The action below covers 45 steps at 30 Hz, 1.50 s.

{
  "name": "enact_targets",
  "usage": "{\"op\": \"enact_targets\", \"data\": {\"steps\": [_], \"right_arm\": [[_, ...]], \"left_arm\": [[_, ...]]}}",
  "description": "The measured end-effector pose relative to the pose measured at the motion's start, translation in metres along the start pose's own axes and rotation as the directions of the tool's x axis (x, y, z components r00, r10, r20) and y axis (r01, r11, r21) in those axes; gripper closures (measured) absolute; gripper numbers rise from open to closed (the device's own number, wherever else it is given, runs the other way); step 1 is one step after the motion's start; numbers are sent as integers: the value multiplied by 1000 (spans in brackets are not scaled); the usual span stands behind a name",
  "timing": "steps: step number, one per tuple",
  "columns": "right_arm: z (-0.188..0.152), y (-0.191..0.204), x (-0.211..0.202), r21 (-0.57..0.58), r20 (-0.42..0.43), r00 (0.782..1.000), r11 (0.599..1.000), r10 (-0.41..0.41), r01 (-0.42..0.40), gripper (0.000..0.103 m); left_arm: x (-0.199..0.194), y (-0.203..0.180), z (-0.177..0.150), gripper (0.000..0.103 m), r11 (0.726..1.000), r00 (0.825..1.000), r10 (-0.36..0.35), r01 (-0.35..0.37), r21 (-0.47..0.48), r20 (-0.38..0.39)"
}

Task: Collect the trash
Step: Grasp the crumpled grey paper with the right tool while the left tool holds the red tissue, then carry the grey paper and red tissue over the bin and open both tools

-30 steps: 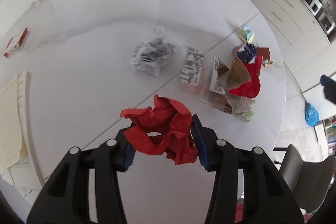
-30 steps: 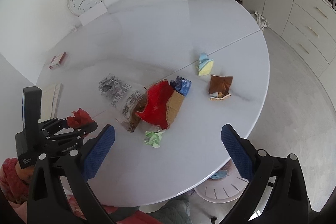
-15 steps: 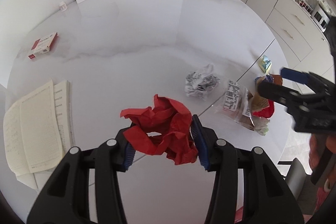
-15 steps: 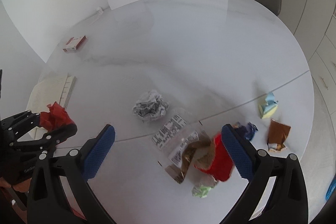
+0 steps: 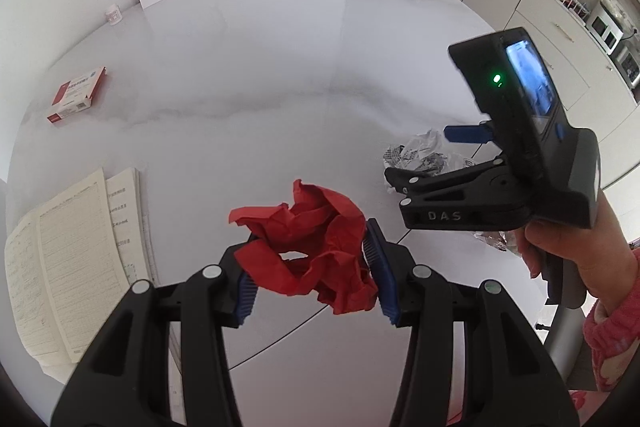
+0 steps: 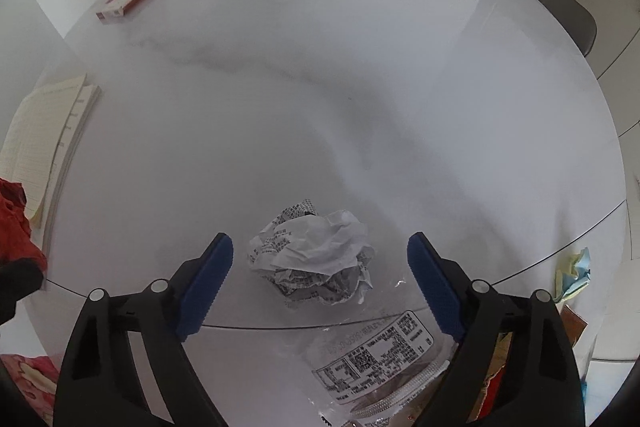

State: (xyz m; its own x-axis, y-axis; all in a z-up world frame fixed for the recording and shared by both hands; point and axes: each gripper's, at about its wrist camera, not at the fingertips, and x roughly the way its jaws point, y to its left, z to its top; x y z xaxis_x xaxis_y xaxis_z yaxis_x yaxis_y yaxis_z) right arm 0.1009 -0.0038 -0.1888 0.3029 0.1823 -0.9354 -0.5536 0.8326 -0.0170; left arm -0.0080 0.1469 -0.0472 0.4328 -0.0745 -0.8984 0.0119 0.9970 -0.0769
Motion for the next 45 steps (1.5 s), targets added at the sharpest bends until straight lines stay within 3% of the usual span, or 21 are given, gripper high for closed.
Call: {"op": "enact_targets", "data": {"steps": [4, 7, 13, 20, 30, 39, 45], "right_arm": [[0, 5, 11, -19, -36, 999, 1000, 2, -3, 46], [-1, 6, 10, -13, -30, 999, 1000, 18, -19, 52], [1, -1, -6, 28, 8, 996, 996, 86, -86, 54], [-9, -21, -60, 86, 124, 982, 984, 142, -153, 54], [-87, -78, -153, 187, 262, 959, 970, 105, -157, 53], [-170, -123, -170, 331, 224, 974, 938, 30, -106, 53], [-229, -168, -192, 420, 211, 976, 907, -60, -35, 52]], "left_arm": [[4, 2, 1, 56, 1000, 1000, 5, -5, 0, 1], [4, 2, 2, 56, 1000, 1000, 5, -5, -3, 8], [-3, -1, 1, 56, 1000, 1000, 11, -11, -13, 24], [-23, -20, 0, 56, 1000, 998, 13, -13, 14, 56], [-51, -83, -4, 56, 992, 993, -57, 44, 122, 102], [-52, -160, -16, 56, 966, 986, -155, 136, 222, 67], [-53, -212, -24, 56, 940, 977, -205, 183, 287, 49]]}}
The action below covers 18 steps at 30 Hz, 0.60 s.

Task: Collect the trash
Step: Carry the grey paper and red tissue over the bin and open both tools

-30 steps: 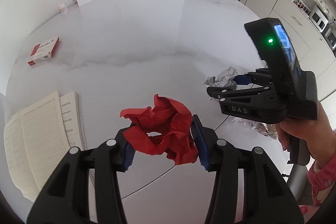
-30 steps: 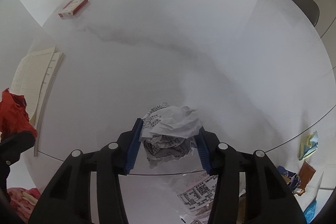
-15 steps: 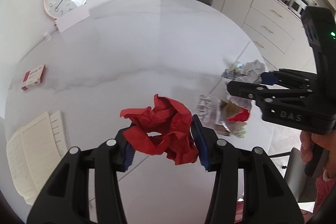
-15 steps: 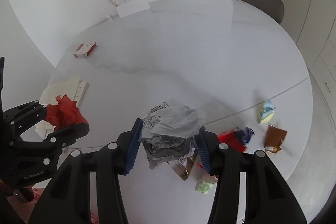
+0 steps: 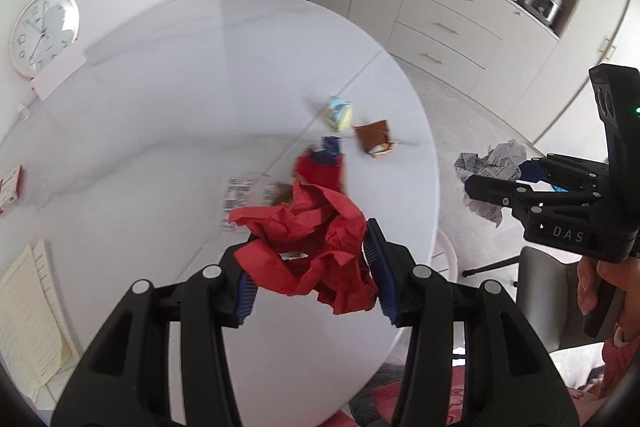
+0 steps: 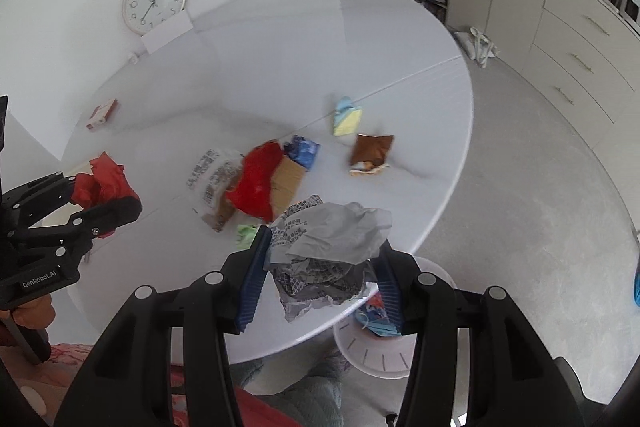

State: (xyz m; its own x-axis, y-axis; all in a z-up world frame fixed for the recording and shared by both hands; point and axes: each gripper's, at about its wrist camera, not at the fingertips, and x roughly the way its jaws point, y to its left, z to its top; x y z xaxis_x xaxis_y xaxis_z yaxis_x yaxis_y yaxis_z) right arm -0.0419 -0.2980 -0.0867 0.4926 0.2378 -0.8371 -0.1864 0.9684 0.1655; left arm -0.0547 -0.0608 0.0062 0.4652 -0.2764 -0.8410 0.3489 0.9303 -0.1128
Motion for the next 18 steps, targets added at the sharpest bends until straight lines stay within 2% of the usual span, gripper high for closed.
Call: {"op": "enact_targets", "data": {"steps": [3, 8, 14, 18], "right_arm": [[-18, -33, -8, 53, 5, 999, 998, -42, 41, 51], [-52, -76, 11, 144, -44, 998, 988, -52, 58, 51], [-87, -99, 63, 183, -120, 993, 982, -14, 36, 48], [-107, -109, 102, 173, -189, 982, 983, -29, 62, 28]], "left_arm": [[5, -25, 2, 56, 999, 1000, -25, 25, 38, -6], [16, -56, 5, 56, 993, 996, -88, 90, 73, -33], [29, -89, 1, 56, 990, 995, -67, 76, 119, -73], [35, -104, -1, 56, 987, 994, -53, 67, 147, -94]]}}
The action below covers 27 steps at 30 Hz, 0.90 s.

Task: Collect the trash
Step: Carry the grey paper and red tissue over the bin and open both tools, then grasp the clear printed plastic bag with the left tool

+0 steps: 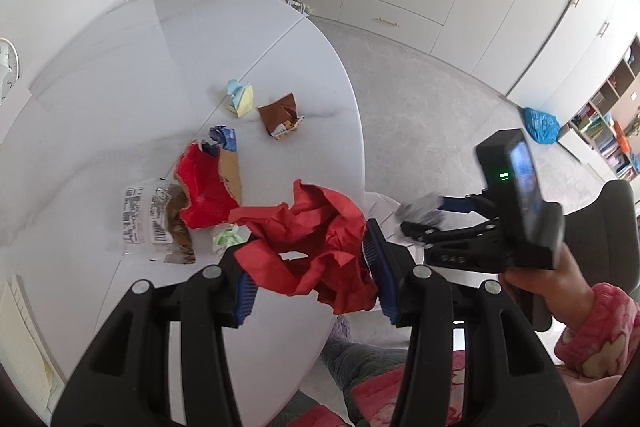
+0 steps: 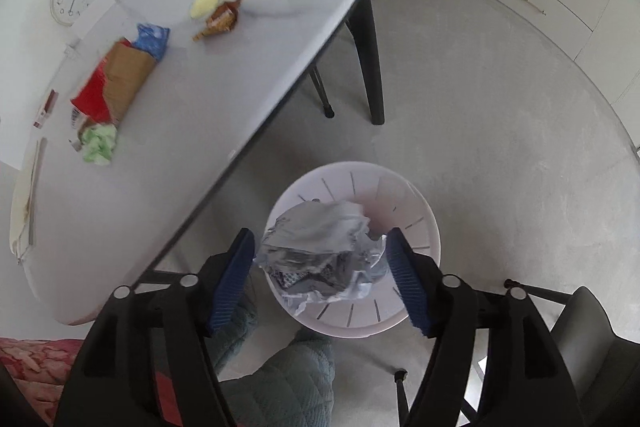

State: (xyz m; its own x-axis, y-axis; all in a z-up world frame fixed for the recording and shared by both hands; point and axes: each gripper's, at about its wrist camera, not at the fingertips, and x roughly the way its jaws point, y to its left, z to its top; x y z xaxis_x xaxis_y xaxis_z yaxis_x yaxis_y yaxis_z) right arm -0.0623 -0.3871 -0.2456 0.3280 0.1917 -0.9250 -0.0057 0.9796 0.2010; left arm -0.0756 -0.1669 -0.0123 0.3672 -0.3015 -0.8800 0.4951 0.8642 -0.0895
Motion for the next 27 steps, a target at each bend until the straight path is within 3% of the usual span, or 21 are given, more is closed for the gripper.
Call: {"op": "enact_targets", "data": {"steps": [4, 9, 13, 17, 21, 27], "right_arm": [[-5, -17, 15, 56, -42, 999, 998, -9, 11, 25], [-3, -36, -22, 86, 37, 997, 994, -65, 61, 13], [0, -55, -56, 126, 100, 988, 987, -115, 102, 9], [0, -73, -79, 178, 129, 982, 977, -139, 115, 8], [-5, -86, -82, 210, 132, 979, 969, -156, 127, 7], [-15, -94, -74, 240, 99, 983, 963, -152, 125, 7]], "left_arm": [[5, -11, 4, 56, 1000, 1000, -2, 2, 24, -11], [19, -33, 12, 56, 997, 999, -24, 26, 75, -30], [42, -58, 17, 56, 990, 994, -84, 91, 112, -66], [73, -78, 18, 54, 976, 978, -154, 173, 131, -139], [101, -91, 14, 30, 970, 965, -195, 217, 111, -176], [121, -96, 10, 19, 973, 960, -184, 208, 101, -211]]}}
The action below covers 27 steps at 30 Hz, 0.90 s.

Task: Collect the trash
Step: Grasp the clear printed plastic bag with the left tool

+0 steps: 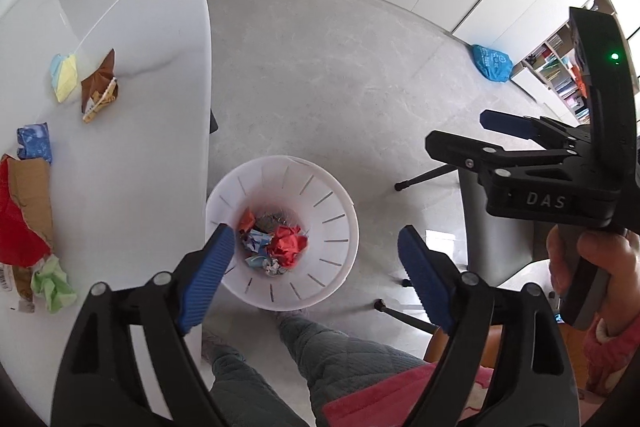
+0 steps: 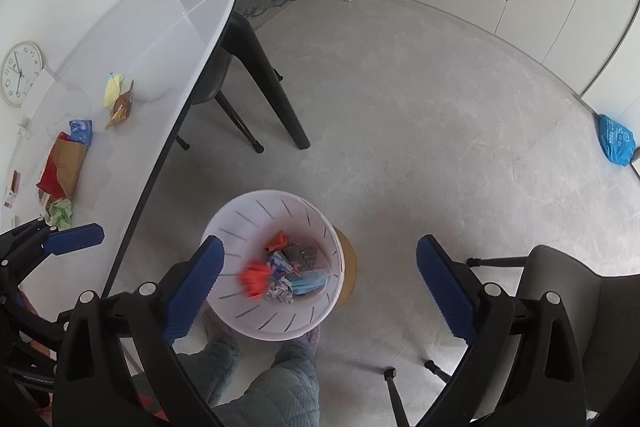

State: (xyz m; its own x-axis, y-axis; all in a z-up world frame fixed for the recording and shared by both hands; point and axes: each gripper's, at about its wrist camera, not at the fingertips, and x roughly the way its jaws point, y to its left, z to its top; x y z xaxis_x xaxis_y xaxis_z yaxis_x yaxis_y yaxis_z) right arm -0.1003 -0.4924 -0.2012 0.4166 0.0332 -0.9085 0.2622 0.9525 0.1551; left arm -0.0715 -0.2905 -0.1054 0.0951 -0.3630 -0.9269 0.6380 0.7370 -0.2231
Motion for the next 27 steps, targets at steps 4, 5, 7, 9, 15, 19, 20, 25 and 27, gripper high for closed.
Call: {"op": "enact_targets", "data": {"steps": [4, 5, 7, 9, 15, 19, 20, 25, 27], "right_arm": [[-6, -1, 1, 7, -14, 1000, 1000, -5, 5, 7], [-6, 0, 1, 9, -15, 1000, 1000, -4, 5, 7], [-4, 1, 0, 14, -12, 1000, 1000, 1, -1, 7], [-1, 5, -4, 15, -5, 1000, 1000, 11, -11, 7], [18, 33, -21, -12, 37, 997, 997, 73, -72, 7], [36, 68, -34, -60, 79, 986, 988, 144, -139, 4], [39, 79, -36, -75, 87, 983, 985, 159, -153, 3], [51, 129, -39, -150, 95, 973, 969, 212, -196, 3], [52, 148, -38, -170, 89, 970, 963, 227, -210, 3]], "left_arm": [[-2, 0, -2, 13, 1000, 1000, 0, 0, -22, -3], [-3, 5, -2, 13, 1000, 1000, 2, -2, -28, -1], [-6, 8, -1, 12, 999, 1000, 21, -21, -44, 5], [-16, 16, -3, 12, 997, 998, 51, -49, -64, 24], [-72, 64, -17, 8, 969, 975, 178, -149, -199, 136], [-109, 109, -31, 8, 927, 940, 291, -232, -296, 176], [-114, 121, -36, 8, 916, 934, 311, -245, -319, 176], [-131, 178, -54, 8, 859, 918, 372, -284, -426, 138], [-132, 198, -59, 8, 845, 918, 377, -285, -453, 124]]}}
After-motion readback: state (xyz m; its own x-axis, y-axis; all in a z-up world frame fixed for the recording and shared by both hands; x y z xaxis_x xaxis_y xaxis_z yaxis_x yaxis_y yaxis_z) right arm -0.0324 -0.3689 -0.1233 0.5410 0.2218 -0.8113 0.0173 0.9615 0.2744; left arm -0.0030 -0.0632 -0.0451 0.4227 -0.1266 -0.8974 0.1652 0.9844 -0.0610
